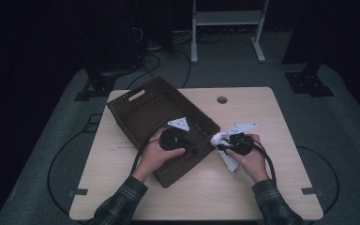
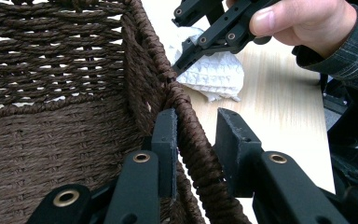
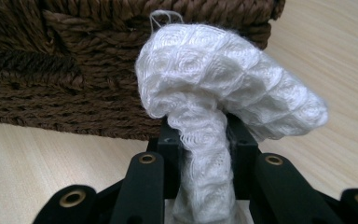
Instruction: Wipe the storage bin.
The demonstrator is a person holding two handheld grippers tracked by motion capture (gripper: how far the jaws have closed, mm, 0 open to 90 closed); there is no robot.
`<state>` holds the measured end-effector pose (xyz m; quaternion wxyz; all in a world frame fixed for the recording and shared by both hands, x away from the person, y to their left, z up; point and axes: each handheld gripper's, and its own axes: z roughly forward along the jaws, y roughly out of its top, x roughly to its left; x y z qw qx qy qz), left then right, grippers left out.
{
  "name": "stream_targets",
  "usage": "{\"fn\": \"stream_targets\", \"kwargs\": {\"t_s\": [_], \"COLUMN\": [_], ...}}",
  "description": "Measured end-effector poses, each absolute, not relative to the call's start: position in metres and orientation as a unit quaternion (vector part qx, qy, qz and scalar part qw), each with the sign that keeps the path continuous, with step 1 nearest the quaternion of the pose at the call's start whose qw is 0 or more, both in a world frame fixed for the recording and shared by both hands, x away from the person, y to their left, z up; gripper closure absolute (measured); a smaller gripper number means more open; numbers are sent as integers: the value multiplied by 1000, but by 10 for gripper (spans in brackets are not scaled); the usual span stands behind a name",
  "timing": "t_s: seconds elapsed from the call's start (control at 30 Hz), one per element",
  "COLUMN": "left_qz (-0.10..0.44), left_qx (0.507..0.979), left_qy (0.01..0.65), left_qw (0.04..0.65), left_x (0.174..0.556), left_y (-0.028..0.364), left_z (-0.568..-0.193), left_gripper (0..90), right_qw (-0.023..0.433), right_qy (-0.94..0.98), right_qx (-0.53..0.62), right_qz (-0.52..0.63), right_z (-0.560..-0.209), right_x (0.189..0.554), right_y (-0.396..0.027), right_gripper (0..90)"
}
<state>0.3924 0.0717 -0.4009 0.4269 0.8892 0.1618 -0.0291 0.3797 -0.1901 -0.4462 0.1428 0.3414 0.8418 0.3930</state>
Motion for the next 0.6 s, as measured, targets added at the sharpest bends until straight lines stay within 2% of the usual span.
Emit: {"fn": "stream_targets", "kwargs": {"t_s": [0.6], "left_qz": [-26], "left_qx": [889], "left_qy": [161], "left_qw": [428], "left_x": [392], "left_y": [71], "left_z": [-401], "left_gripper": [689], "right_qw": [107], "right_qy": [862], "right_qx": [352], "right_qz": [348], "right_z": [-480], "right_x": [386], "right_y": [-182], "right_gripper": [718]}}
